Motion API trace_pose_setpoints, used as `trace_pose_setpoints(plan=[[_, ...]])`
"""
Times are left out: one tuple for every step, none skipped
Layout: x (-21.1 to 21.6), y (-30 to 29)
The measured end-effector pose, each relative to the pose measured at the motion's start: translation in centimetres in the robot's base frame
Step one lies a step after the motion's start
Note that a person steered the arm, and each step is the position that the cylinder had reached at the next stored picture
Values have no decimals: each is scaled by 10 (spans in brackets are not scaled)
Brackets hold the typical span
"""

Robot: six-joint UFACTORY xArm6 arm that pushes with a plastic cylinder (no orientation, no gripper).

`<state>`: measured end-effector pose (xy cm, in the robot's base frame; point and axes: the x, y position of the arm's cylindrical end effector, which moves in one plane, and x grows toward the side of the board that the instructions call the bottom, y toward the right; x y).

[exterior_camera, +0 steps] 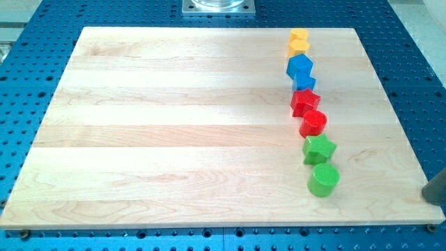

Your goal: Move the green circle into the green star

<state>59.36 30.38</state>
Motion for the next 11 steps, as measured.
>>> trace_pose_setpoints(plan=[[0, 0], [0, -17], [0, -36], [5, -71], [-4, -125], [-1, -140], [25, -142], [22, -152], [-9, -154], [-32, -154], [12, -168]])
